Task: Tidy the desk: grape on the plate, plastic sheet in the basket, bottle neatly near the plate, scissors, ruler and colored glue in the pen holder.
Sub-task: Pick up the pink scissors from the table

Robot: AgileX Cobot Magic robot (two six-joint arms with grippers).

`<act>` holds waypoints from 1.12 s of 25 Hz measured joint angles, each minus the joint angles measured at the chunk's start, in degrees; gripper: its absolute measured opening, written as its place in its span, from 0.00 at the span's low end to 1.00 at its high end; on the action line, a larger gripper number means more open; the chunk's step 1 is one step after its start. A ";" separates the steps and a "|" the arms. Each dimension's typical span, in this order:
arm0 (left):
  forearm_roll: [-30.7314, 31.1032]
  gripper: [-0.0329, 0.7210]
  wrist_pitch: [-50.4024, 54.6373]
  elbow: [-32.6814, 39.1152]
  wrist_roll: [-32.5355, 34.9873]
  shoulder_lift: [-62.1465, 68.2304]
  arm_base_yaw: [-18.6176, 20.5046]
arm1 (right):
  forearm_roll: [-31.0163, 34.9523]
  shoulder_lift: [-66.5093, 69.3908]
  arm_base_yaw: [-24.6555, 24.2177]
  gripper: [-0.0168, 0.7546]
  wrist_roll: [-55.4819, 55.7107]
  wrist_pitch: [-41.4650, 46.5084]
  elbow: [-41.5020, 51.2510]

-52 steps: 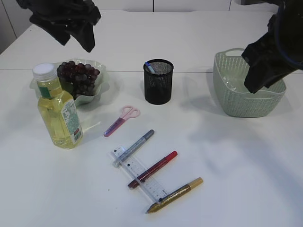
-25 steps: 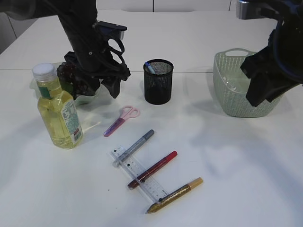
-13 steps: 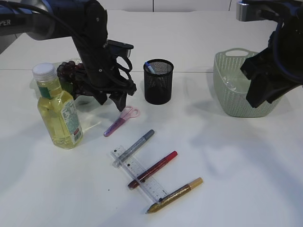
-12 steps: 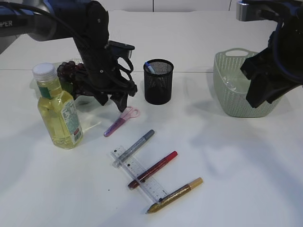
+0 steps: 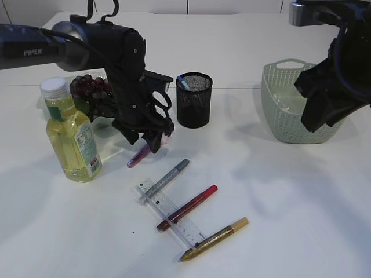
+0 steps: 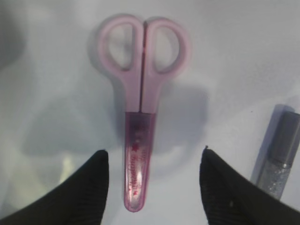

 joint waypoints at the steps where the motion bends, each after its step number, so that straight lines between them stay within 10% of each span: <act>1: 0.00 0.63 -0.04 0.00 0.00 0.24 0.00 | 0.00 0.00 0.00 0.40 0.00 0.00 0.00; 28: 0.00 0.63 -2.18 -0.12 0.13 3.09 0.00 | 0.00 0.00 0.08 0.40 0.00 0.00 0.00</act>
